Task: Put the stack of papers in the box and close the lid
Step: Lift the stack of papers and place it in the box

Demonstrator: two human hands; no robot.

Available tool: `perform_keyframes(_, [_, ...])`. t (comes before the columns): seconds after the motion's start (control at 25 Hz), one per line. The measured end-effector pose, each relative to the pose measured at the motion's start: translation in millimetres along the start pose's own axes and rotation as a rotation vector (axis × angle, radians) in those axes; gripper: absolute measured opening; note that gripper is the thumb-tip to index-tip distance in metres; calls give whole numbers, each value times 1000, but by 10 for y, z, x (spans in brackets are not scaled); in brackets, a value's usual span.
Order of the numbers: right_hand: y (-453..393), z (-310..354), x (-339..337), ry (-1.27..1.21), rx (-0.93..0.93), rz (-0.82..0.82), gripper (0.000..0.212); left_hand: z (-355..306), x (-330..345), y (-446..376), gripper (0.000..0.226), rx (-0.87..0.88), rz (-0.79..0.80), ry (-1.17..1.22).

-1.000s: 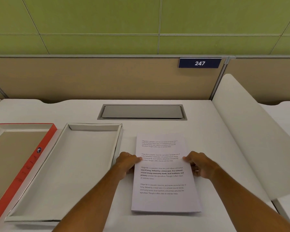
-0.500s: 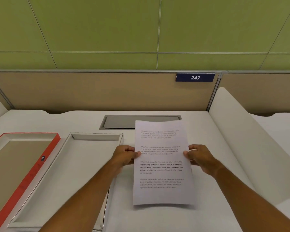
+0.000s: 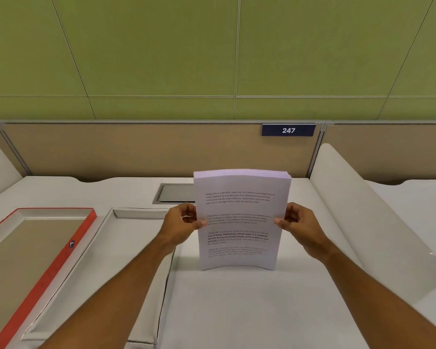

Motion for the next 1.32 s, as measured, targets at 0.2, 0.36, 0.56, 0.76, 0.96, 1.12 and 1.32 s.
perform_keyframes(0.2, [11, 161, -44, 71, -42, -26, 19, -170, -61, 14, 32, 86, -29, -36])
perform_keyframes(0.36, [17, 184, -62, 55, -55, -37, 15, -190, -78, 6, 28, 102, -49, -22])
perform_keyframes(0.56, [51, 96, -51, 115, -62, -22, 22, -168, -12, 55, 26, 102, -39, -61])
perform_keyframes(0.76, [29, 69, -73, 157, -33, 27, 24, -141, -35, 38, 25, 86, -44, -91])
perform_keyframes(0.96, [41, -43, -54, 167, 14, 12, 21, -32, 30, 59, 26, 51, -55, -117])
perform_keyframes(1.12, [39, 49, -32, 136, -12, 34, 19, 8, -45, 70, 27, 22, -42, -38])
perform_keyframes(1.32, [-15, 325, 63, -2, -39, 83, 17, -178, -312, 164, 26, 70, -55, 119])
Point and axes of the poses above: each hand's wrist, its own y-axis away from the middle knuckle, its own x-axis out of the palm, z = x × y, the point moved 6 cm from there along -y, towards the middle knuckle, and after that the axes turned 5 degrees about z, right-handed, at the moved point
